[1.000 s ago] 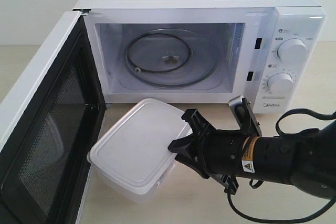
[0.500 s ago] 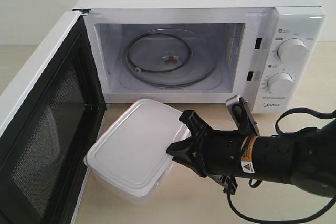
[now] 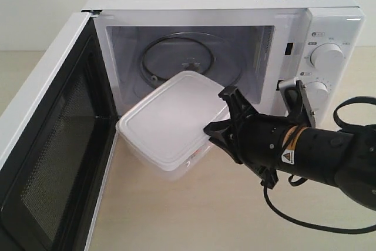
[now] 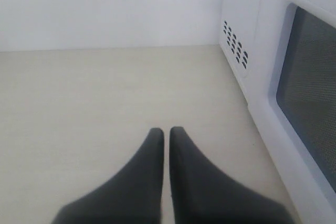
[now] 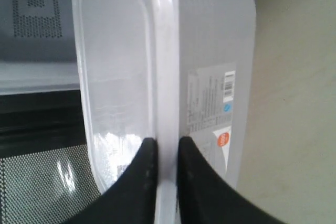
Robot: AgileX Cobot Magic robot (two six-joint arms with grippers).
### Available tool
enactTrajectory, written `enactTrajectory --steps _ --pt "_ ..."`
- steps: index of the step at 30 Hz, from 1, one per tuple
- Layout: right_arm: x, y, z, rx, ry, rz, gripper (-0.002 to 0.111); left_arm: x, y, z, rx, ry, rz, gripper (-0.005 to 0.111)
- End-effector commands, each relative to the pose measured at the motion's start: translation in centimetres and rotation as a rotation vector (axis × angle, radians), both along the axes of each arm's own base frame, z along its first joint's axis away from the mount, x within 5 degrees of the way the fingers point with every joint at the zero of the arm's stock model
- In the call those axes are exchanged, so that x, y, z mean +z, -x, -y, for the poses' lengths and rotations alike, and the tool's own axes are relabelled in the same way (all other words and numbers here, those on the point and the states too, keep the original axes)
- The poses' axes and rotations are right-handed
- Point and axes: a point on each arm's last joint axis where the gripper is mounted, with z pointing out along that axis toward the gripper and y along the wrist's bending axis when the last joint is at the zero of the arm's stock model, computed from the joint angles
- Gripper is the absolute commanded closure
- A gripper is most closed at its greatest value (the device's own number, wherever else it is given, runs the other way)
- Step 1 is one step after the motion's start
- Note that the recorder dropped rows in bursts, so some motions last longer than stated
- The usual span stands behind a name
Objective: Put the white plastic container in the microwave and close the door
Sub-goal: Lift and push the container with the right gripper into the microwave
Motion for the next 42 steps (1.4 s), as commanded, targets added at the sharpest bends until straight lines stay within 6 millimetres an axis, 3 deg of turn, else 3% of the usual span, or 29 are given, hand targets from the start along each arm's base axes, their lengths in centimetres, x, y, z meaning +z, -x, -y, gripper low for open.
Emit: enactTrajectory --steps 1,9,20,32,42 --pt "0.8 -0.6 0.3 -0.086 -0.047 0.035 0.108 -0.1 0.0 0.0 0.006 0.009 -0.002 0.102" --pt "1.3 -1.2 0.8 -0.245 -0.124 0.052 0.108 -0.1 0.0 0.0 0.006 0.009 -0.002 0.102" --pt "1.5 -0.1 -1.4 -0.457 -0.192 0.067 0.108 -0.1 0.0 0.0 0.006 0.009 -0.002 0.102" --pt "0.8 -3.7 -5.1 -0.473 -0.222 0.043 0.108 -0.1 0.0 0.0 0.006 0.009 -0.002 0.102" --pt "1.4 -5.3 -5.4 -0.542 -0.154 0.134 0.108 -0.1 0.0 0.0 0.006 0.009 -0.002 0.102"
